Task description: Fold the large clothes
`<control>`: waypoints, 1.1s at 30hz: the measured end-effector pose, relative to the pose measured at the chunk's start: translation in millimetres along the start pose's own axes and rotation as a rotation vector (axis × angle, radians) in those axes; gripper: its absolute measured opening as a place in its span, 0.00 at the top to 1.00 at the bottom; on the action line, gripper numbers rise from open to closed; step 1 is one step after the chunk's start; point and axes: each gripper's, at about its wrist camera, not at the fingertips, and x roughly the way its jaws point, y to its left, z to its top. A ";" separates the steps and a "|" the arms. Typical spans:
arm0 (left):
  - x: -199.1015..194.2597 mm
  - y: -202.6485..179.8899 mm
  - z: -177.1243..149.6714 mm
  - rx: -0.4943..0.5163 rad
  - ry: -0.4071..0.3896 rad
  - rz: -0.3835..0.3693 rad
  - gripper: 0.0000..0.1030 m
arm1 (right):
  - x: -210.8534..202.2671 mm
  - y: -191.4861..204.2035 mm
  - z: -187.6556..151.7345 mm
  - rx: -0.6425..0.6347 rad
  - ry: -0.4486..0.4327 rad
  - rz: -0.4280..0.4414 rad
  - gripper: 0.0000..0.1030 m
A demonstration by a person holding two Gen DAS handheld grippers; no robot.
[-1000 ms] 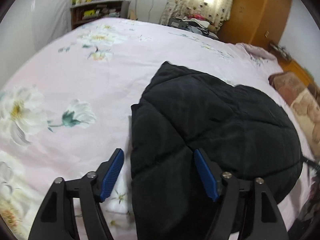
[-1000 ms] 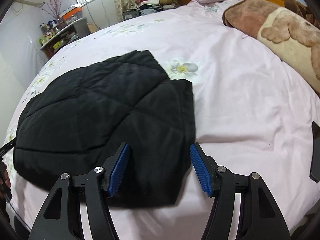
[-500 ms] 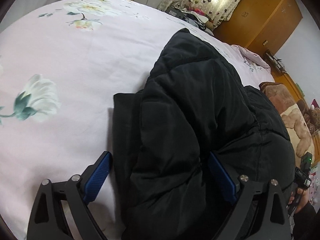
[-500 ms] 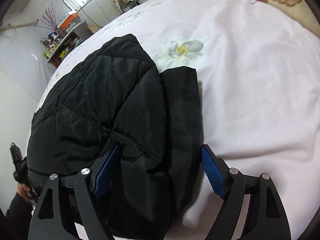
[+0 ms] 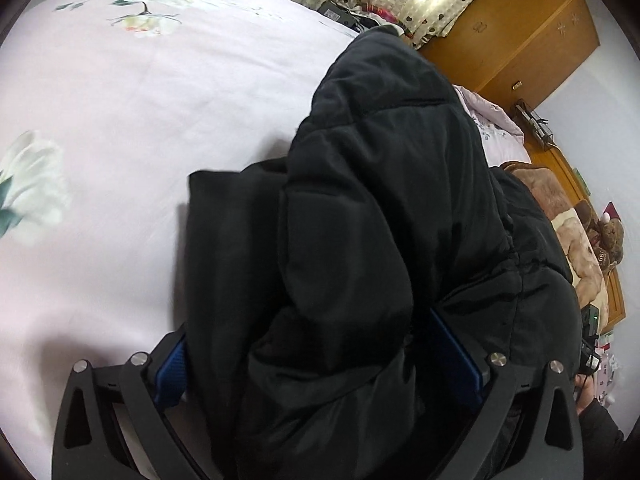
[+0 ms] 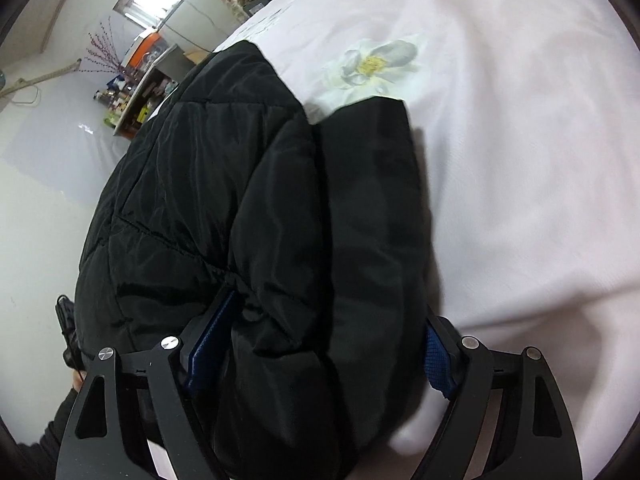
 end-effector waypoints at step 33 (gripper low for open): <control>-99.9 -55.6 -7.8 0.124 -0.135 0.042 0.75 | -72.1 68.2 -4.8 -0.128 -0.122 -0.009 0.77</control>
